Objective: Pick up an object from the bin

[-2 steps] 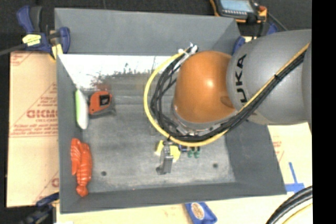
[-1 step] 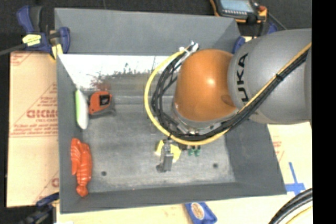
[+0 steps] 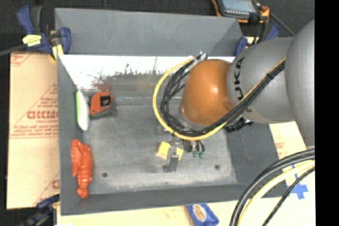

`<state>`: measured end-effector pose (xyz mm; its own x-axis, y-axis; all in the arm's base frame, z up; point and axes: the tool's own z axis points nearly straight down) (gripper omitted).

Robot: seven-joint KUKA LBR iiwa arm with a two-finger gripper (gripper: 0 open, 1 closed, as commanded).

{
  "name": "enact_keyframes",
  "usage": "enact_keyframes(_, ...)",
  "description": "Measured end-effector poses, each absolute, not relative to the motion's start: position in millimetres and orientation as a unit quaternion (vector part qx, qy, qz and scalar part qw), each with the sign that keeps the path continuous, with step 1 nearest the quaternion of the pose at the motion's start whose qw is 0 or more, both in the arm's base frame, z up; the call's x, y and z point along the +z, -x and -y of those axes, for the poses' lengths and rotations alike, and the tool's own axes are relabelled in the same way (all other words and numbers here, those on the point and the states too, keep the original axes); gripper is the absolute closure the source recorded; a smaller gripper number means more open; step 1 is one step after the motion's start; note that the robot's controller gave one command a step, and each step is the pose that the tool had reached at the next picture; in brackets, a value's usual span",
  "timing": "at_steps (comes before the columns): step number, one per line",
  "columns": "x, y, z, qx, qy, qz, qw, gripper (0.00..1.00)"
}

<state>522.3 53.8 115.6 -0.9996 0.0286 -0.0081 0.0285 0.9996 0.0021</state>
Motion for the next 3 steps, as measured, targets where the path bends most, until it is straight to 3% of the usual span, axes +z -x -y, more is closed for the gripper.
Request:
enact_keyframes(1,69.4,-539.7,-33.0,0.000,0.025,-1.000,0.002,0.00)
enact_keyframes(2,70.1,-528.0,-31.2,0.000,-0.116,-0.993,0.000,0.00)
enact_keyframes(3,69.9,-535.5,-32.2,0.000,-0.002,-1.000,0.003,0.00)
